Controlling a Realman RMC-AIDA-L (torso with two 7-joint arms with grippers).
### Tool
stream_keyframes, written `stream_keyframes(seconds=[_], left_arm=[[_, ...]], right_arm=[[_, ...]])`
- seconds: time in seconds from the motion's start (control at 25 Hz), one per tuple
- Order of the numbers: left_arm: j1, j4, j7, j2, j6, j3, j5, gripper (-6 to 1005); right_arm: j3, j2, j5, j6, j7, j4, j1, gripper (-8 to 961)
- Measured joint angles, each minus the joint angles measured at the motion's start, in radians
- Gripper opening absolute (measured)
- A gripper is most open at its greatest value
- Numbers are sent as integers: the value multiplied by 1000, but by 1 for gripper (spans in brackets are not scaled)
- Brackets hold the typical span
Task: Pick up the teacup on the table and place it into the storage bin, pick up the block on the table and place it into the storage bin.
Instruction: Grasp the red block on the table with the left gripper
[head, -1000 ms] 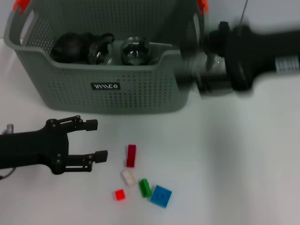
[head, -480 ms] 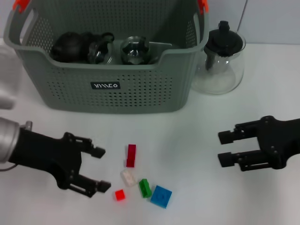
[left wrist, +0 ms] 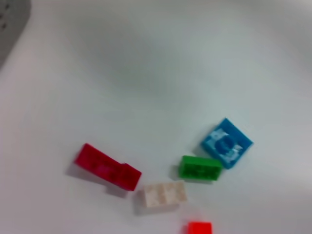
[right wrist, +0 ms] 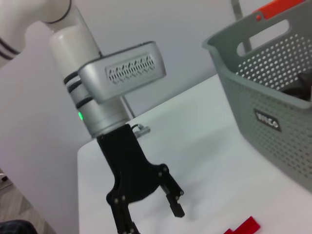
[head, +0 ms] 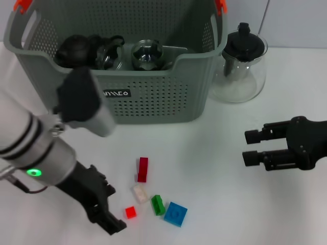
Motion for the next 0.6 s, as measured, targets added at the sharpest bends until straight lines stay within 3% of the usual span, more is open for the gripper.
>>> stream_keyframes(seconds=[0.28,0.6], left_arm=[[4,19,-164,-1,-126,193,38,854],[-1,14,-233,-1,-166,294,58,854]], right_arm=[[1,-1,-6,19,1,2,12,659],[10,-6,-9,24,-5,2,10,658]])
